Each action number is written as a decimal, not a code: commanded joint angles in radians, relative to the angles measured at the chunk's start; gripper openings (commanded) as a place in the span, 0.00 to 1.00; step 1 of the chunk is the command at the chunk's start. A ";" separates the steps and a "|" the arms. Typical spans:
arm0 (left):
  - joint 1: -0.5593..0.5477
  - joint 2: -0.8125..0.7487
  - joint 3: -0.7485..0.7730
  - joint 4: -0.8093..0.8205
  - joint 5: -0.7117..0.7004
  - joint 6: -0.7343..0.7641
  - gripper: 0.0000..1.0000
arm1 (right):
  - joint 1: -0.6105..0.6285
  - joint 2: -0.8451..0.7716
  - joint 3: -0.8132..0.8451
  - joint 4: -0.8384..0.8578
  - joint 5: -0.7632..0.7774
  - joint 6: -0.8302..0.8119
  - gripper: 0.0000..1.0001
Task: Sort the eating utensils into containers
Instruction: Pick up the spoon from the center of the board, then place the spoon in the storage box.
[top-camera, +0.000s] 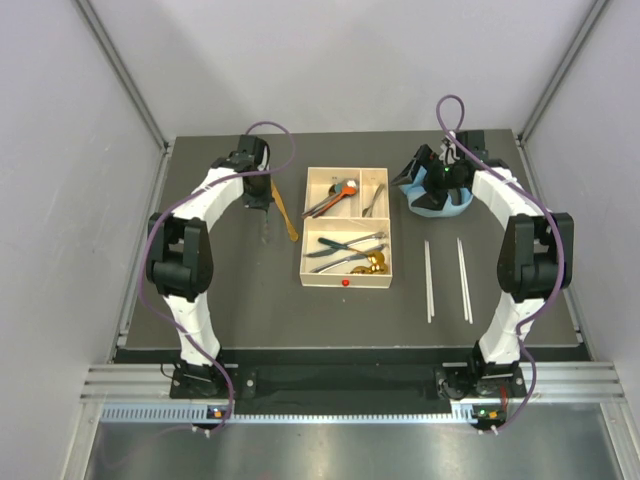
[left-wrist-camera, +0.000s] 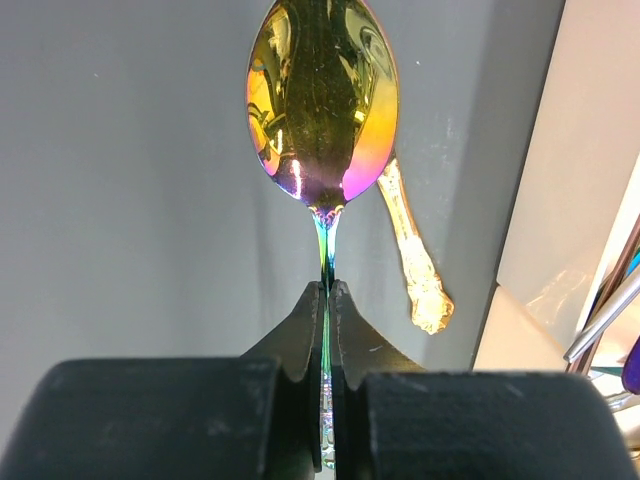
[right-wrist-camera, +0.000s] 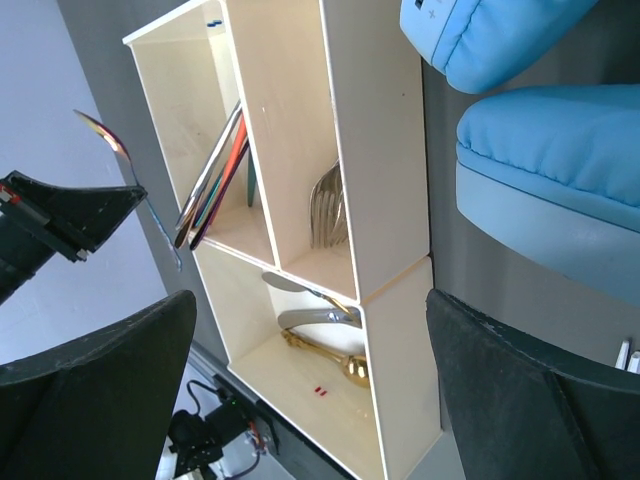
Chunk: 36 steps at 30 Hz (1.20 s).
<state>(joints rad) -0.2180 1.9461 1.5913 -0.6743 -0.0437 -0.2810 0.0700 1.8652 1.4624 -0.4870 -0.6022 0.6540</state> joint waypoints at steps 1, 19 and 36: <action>-0.003 -0.001 0.039 0.001 -0.004 0.025 0.00 | 0.008 -0.017 0.049 0.008 -0.002 -0.027 0.98; -0.116 0.129 0.407 -0.096 -0.033 0.173 0.00 | 0.005 -0.034 0.024 0.007 -0.005 -0.017 0.98; -0.247 0.283 0.536 -0.024 0.179 0.261 0.00 | 0.004 -0.083 -0.042 0.010 -0.016 -0.017 0.98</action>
<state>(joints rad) -0.4587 2.2135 2.0750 -0.7547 0.0937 -0.0437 0.0700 1.8549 1.4197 -0.5022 -0.6037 0.6476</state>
